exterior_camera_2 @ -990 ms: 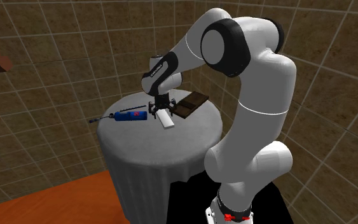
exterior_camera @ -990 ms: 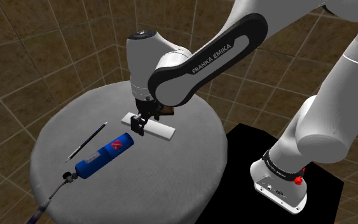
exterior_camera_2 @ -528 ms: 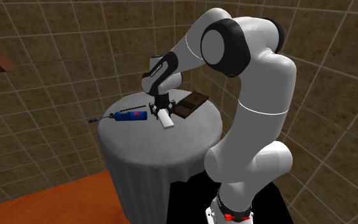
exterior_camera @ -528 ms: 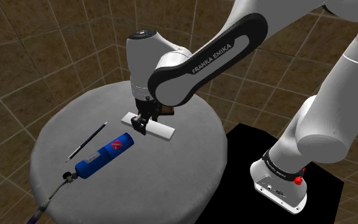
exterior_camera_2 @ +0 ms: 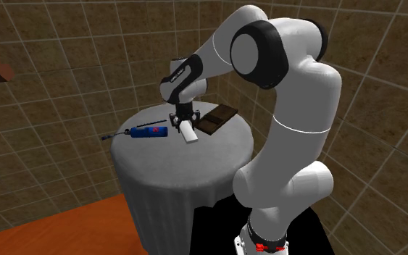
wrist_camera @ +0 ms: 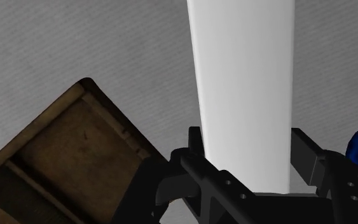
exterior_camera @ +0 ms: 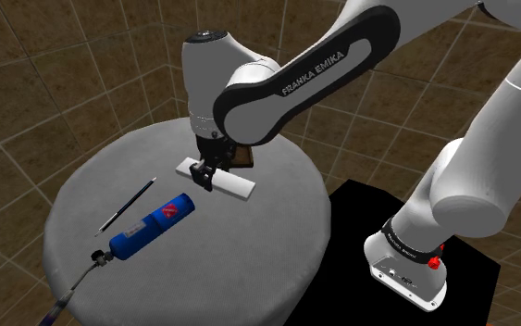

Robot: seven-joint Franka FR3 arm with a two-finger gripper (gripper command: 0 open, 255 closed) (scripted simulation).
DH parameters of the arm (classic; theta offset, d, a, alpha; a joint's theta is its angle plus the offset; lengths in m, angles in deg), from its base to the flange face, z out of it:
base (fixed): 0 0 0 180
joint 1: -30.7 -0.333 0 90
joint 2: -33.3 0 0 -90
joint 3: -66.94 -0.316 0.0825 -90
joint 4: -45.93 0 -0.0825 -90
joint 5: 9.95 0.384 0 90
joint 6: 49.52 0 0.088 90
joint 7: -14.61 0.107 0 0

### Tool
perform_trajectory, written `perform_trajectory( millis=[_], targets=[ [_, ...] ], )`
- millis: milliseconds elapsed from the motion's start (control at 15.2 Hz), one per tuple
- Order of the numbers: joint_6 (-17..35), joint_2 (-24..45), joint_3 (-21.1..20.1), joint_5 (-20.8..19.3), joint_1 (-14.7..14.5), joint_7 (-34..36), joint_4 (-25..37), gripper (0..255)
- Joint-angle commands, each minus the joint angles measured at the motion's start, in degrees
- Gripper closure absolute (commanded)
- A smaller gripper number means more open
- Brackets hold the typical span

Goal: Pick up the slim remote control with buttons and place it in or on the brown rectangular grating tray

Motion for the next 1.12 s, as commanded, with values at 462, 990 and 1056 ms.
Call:
perform_trajectory(
  millis=[462,990,1056],
  targets=[
    [-6.76,-4.16,0.01,2.43,0.16,-1.82,3.04,255],
    [-12.83,-6.88,0.27,3.77,0.24,-2.9,6.66,255],
    [-13.59,-7.16,0.31,3.89,0.25,-3.0,7.16,255]
  ],
)
